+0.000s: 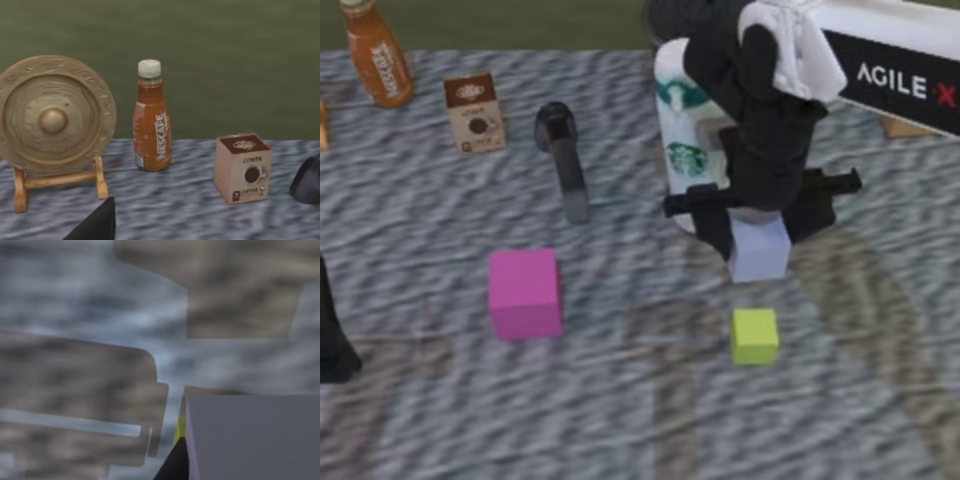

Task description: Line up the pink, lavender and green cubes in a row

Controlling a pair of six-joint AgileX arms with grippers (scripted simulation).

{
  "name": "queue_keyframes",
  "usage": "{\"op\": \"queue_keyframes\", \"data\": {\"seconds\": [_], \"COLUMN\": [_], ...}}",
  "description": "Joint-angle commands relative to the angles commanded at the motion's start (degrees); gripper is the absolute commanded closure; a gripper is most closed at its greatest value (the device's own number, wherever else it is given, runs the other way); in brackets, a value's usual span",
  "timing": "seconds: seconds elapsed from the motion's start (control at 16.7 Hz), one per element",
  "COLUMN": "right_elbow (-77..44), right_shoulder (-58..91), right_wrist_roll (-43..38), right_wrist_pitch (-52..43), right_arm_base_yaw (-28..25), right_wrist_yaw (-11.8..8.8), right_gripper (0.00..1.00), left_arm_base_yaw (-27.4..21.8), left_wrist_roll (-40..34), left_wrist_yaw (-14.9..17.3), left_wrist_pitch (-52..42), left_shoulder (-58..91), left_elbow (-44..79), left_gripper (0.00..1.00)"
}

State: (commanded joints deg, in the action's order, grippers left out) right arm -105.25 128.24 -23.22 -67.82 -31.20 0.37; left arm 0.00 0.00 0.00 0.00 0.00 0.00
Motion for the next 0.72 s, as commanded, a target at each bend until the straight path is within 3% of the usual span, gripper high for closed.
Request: {"op": "queue_keyframes", "data": {"seconds": [0.3,0.72], "right_elbow": [1.1,1.3], "right_shoulder": [-2.2,-2.7], "right_wrist_roll": [-16.7,-19.4], "right_wrist_pitch": [-0.1,0.2], "right_arm_base_yaw": [-9.2,-10.7], "right_wrist_yaw": [0.6,0.7], "right_gripper": [1.00,1.00], "left_arm_base_yaw": [0.0,0.0], "left_wrist_roll": [0.0,0.0], "left_wrist_yaw": [0.0,0.0], "left_wrist_pitch": [0.0,0.0], "left_shoulder": [0.0,0.0], "left_elbow": [0.0,0.0], "left_gripper": [0.00,0.00]}}
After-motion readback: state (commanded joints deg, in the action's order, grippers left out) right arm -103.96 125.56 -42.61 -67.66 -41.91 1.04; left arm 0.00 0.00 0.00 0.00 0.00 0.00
